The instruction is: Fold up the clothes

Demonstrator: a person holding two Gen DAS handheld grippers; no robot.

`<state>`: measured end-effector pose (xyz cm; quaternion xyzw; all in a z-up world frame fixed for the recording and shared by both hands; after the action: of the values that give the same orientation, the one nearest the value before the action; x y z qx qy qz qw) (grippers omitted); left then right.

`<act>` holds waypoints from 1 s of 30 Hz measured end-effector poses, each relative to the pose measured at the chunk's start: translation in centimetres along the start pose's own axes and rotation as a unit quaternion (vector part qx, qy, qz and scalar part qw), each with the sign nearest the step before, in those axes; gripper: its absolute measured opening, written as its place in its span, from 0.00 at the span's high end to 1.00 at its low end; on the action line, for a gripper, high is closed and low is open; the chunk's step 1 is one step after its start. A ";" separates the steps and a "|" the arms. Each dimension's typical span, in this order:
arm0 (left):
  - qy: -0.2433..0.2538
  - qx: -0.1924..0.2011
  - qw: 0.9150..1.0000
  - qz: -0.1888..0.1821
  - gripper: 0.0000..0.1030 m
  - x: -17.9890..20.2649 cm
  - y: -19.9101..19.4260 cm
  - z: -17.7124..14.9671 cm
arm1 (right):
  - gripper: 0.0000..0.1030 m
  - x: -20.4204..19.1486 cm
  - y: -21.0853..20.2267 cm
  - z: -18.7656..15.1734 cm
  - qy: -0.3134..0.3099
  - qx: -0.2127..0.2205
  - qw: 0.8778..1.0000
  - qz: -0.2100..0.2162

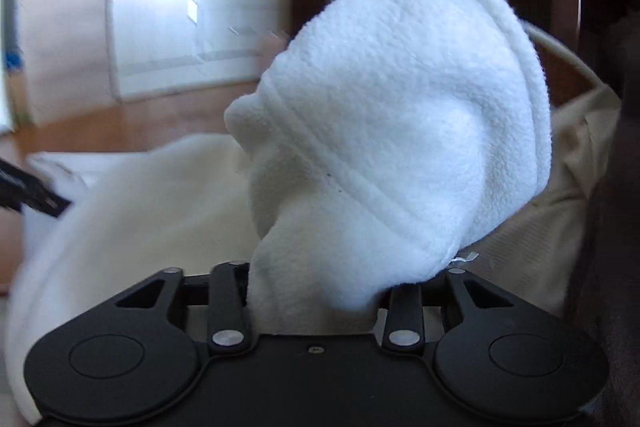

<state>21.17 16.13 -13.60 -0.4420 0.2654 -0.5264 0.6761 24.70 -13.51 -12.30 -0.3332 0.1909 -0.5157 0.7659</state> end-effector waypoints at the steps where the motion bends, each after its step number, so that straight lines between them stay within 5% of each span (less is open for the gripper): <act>1: 0.005 -0.001 1.000 0.023 0.66 0.6 1.1 0.3 | 0.56 1.0 1.7 0.0 0.031 -0.026 0.999 -0.009; 4: 0.003 -0.008 0.997 0.074 0.66 0.8 3.1 -0.1 | 0.45 4.3 4.4 -0.9 0.168 -0.088 0.982 0.001; 6: -0.044 -0.024 0.999 0.004 0.64 -1.2 2.6 -1.9 | 0.41 5.9 4.7 -1.6 0.244 -0.095 0.965 0.022; 9: -0.104 -0.028 0.990 -0.091 0.64 -3.7 1.4 -3.8 | 0.37 6.0 4.4 -1.4 0.248 -0.078 0.965 0.031; 14: -0.062 0.007 0.985 -0.161 0.59 -2.0 -0.8 -2.7 | 0.38 7.5 5.8 -0.2 0.282 -0.050 0.957 0.052; 15: -0.050 0.009 0.985 -0.165 0.59 -1.2 -0.7 -2.4 | 0.48 7.9 6.3 0.1 0.283 -0.047 0.957 0.050; 17: -0.040 -0.012 0.987 -0.158 0.56 0.1 0.4 -2.3 | 0.49 8.0 7.9 0.7 0.246 -0.062 0.967 0.008; 20: -0.048 -0.059 0.991 -0.112 0.51 1.1 2.9 -3.0 | 0.44 7.4 9.3 0.9 0.184 -0.084 0.979 -0.025; 24: -0.082 -0.029 0.990 -0.109 0.47 -1.5 3.1 -3.9 | 0.34 7.7 6.7 0.7 0.206 -0.113 0.972 -0.013; 28: -0.117 -0.003 0.981 -0.152 0.41 -4.2 3.1 -4.5 | 0.31 7.3 2.4 -2.1 0.293 -0.123 0.945 0.074; 30: -0.122 -0.016 0.976 -0.182 0.39 -4.5 3.9 -3.9 | 0.19 6.7 1.0 -3.7 0.323 -0.120 0.929 0.139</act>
<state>18.41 19.40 -19.36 -0.5546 0.1049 -0.5785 0.5889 25.70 -20.59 -15.26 -0.2081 0.5323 -0.4574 0.6813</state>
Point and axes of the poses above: each gripper's, at about its wrist camera, not at the fingertips, and y roughly the way its jaws point, x to its right, z to its top, the point moved 3 cm from there along y, roughly the way its jaws point, and after that the axes turned 12 degrees about -x, right-handed, at the moved point
